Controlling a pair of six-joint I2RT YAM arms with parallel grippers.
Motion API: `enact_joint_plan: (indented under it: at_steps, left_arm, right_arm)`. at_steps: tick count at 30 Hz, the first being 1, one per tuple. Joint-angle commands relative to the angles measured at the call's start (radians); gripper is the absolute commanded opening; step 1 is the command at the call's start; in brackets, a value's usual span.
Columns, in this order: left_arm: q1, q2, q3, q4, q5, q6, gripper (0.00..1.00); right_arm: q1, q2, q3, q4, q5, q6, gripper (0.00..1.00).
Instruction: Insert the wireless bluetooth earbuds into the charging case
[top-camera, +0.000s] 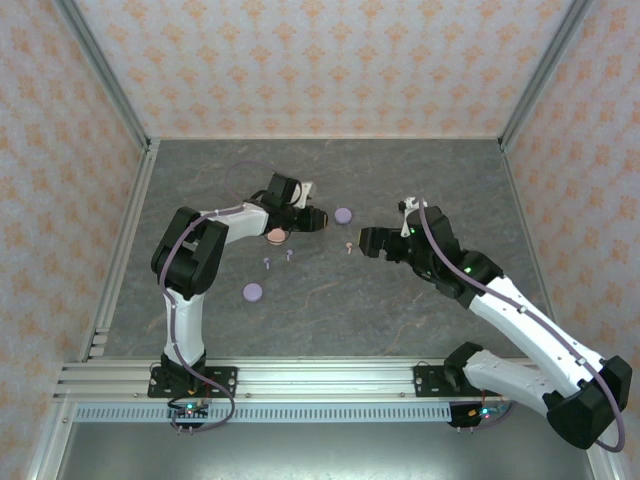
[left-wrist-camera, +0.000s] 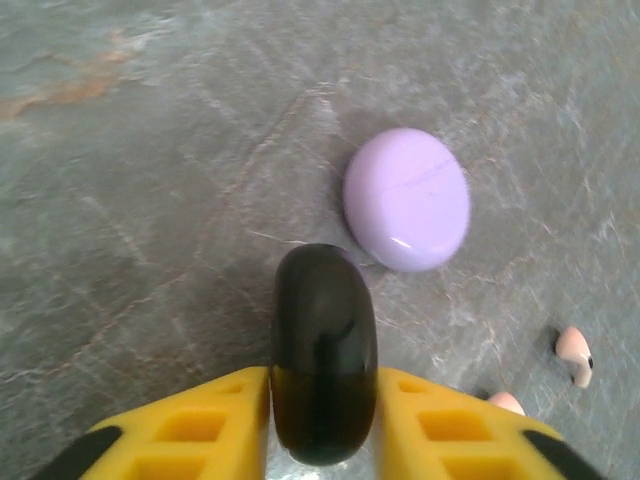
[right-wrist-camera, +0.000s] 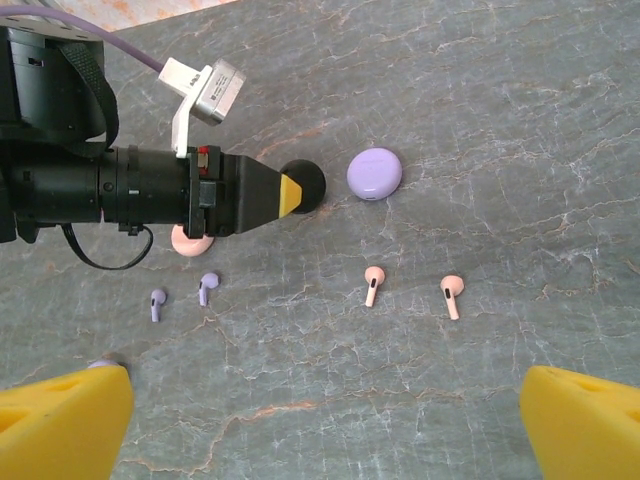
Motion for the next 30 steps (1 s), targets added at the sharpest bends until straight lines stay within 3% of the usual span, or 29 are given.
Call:
enact_joint_plan:
  at_steps: [1, 8, 13, 20, 24, 30]
  left_arm:
    - [0.01, 0.004, 0.017, -0.055, -0.039, 0.017, 0.39]
    - [0.029, -0.091, -0.009, -0.096, -0.099, 0.055, 0.52]
    - [0.064, -0.26, -0.094, -0.066, -0.113, 0.05, 0.59]
    - [0.15, -0.535, -0.288, -0.031, -0.184, 0.001, 0.7]
    - [0.253, -0.673, -0.404, -0.021, -0.21, -0.062, 0.78]
    - [0.428, -0.803, -0.53, -0.02, -0.197, -0.139, 0.86]
  right_arm:
    - [-0.003, 0.025, 0.007, -0.035, -0.012, -0.01, 0.99]
    - [-0.003, 0.106, 0.05, -0.069, -0.076, -0.031, 0.99]
    - [0.037, 0.155, 0.058, -0.043, -0.093, -0.02, 1.0]
    - [0.216, 0.33, 0.146, -0.021, -0.02, -0.034, 1.0]
    - [0.336, 0.511, 0.265, -0.024, 0.011, -0.054, 0.99]
    - [0.474, 0.792, 0.494, -0.086, -0.004, -0.284, 0.98]
